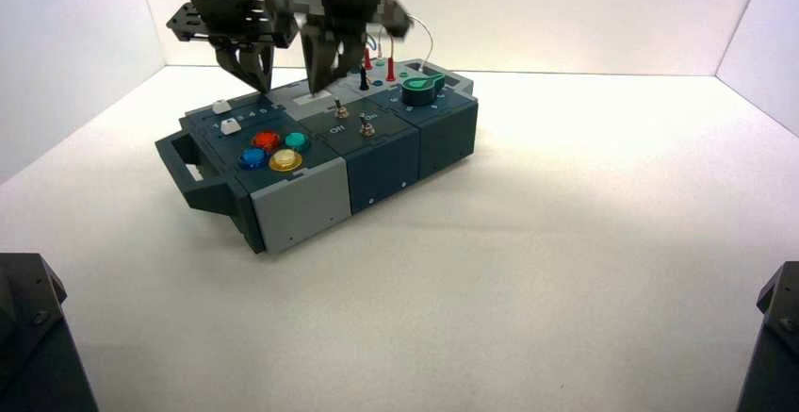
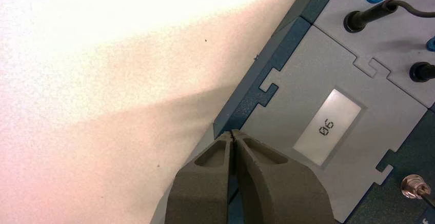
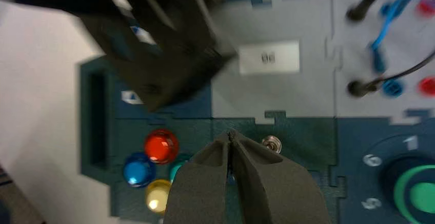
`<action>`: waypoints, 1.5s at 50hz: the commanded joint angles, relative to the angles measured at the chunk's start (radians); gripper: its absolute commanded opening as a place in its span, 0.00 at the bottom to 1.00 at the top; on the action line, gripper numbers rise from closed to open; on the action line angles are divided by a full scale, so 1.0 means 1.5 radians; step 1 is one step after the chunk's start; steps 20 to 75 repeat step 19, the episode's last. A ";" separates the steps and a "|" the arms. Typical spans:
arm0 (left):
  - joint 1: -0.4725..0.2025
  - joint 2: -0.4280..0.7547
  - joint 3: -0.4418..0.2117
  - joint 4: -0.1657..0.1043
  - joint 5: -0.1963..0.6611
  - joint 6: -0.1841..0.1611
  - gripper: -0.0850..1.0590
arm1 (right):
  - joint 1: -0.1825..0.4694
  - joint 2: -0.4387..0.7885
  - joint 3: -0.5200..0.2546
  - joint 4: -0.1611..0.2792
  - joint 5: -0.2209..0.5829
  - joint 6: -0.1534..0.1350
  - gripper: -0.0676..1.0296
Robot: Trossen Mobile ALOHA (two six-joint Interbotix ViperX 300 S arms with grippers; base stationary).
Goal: Flip the top switch off with the right gripper.
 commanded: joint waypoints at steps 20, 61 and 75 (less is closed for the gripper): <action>-0.020 -0.116 0.025 0.001 0.003 0.004 0.05 | 0.011 -0.103 -0.007 -0.047 0.012 -0.026 0.04; -0.020 -0.116 0.025 0.001 0.003 0.004 0.05 | 0.011 -0.103 -0.007 -0.047 0.012 -0.026 0.04; -0.020 -0.116 0.025 0.001 0.003 0.004 0.05 | 0.011 -0.103 -0.007 -0.047 0.012 -0.026 0.04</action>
